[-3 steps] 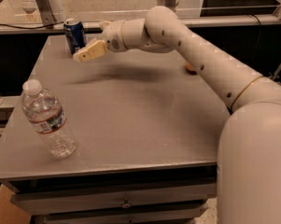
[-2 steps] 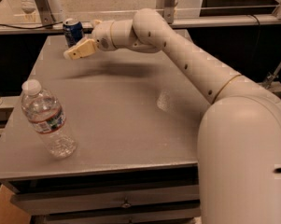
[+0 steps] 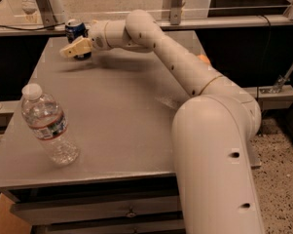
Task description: Move pepsi can near water bottle
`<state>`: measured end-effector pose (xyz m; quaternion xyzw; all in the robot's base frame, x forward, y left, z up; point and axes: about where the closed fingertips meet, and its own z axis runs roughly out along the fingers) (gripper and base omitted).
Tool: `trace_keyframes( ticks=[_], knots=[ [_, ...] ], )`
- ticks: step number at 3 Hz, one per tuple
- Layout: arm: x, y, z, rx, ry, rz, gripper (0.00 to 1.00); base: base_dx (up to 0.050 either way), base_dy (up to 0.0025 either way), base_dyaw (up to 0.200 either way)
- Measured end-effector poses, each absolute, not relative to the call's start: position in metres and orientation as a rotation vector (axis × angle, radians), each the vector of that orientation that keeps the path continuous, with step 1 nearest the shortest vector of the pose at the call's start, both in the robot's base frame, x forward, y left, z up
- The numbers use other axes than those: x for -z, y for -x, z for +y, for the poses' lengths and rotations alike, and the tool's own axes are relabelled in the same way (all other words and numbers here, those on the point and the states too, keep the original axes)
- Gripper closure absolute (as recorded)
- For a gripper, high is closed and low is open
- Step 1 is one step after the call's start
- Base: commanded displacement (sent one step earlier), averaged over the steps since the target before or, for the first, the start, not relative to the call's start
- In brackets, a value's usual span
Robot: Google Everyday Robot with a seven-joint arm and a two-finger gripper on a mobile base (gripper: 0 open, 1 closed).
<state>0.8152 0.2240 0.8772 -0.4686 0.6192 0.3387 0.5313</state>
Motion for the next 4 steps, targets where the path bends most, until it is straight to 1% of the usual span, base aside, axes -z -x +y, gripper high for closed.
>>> trace_keyframes(
  ticks=[1,2,3,4],
  knots=[
    [-0.871,-0.833,0.223,-0.791,1.089,1.501,0.18,0.000,0.00000,0.000],
    [-0.875,-0.832,0.214,-0.776,1.084,1.506,0.40,0.000,0.00000,0.000],
    [-0.886,-0.817,0.207,-0.781,1.074,1.500,0.64,0.000,0.00000,0.000],
    [-0.899,-0.783,0.211,-0.815,1.064,1.477,0.87,0.000,0.00000,0.000]
  ],
)
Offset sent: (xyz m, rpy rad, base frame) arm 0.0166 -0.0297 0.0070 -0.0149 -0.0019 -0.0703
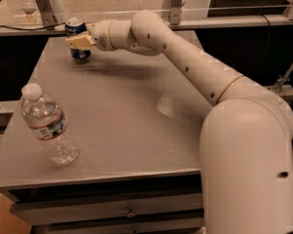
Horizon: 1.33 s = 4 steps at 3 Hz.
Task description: Move pepsi can near water bottle
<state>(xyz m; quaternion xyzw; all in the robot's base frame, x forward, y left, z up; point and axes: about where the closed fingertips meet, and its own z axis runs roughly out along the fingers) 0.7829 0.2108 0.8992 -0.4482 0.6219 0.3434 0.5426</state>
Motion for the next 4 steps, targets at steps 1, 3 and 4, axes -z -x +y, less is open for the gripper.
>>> trace_keyframes(
  ticks=[1,3,4],
  knots=[
    [-0.901,-0.737,0.215,-0.872,1.092,1.455,1.00,0.000,0.00000,0.000],
    [-0.905,-0.633,0.174,-0.943,1.118,1.434,1.00,0.000,0.00000,0.000],
    [-0.911,-0.587,0.135,-0.951,1.105,1.436,1.00,0.000,0.00000,0.000]
  ],
)
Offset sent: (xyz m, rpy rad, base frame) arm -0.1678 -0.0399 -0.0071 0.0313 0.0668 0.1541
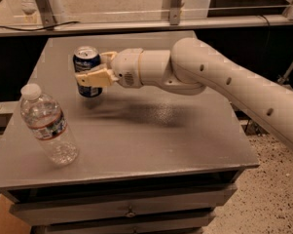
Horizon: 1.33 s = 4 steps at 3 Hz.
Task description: Move pepsi can near water bottle
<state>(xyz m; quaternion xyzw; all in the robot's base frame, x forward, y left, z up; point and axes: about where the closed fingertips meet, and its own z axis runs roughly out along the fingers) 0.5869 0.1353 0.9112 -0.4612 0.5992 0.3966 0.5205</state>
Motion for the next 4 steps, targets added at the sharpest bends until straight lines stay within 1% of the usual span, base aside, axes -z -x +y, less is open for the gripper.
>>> trace_keyframes(
  ticks=[1,2,3,4],
  knots=[
    [-0.917,-0.549,0.094,-0.986,1.094,1.441,1.00,0.000,0.00000,0.000],
    [-0.915,-0.520,0.070,-1.039,1.121,1.452,1.00,0.000,0.00000,0.000],
    [-0.905,-0.499,0.063,-1.105,1.183,1.467,1.00,0.000,0.00000,0.000],
    [-0.901,-0.485,0.078,-1.172,1.267,1.441,1.00,0.000,0.00000,0.000]
  ],
)
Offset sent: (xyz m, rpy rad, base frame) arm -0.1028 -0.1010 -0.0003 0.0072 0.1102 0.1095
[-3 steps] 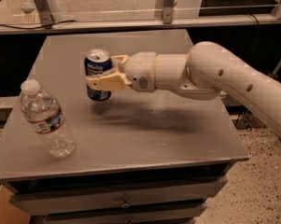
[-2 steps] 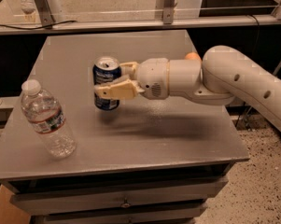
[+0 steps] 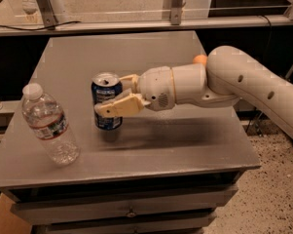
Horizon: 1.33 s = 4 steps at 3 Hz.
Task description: Move pepsi can near water bottle
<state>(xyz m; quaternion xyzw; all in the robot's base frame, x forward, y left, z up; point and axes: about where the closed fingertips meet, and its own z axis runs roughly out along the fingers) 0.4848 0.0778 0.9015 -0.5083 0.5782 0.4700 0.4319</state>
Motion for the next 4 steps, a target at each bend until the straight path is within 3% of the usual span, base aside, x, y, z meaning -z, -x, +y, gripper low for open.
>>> trace_keyframes(
  ticks=[4],
  knots=[
    [-0.887,-0.464,0.108,-1.204,1.431,1.364,1.00,0.000,0.00000,0.000]
  ],
)
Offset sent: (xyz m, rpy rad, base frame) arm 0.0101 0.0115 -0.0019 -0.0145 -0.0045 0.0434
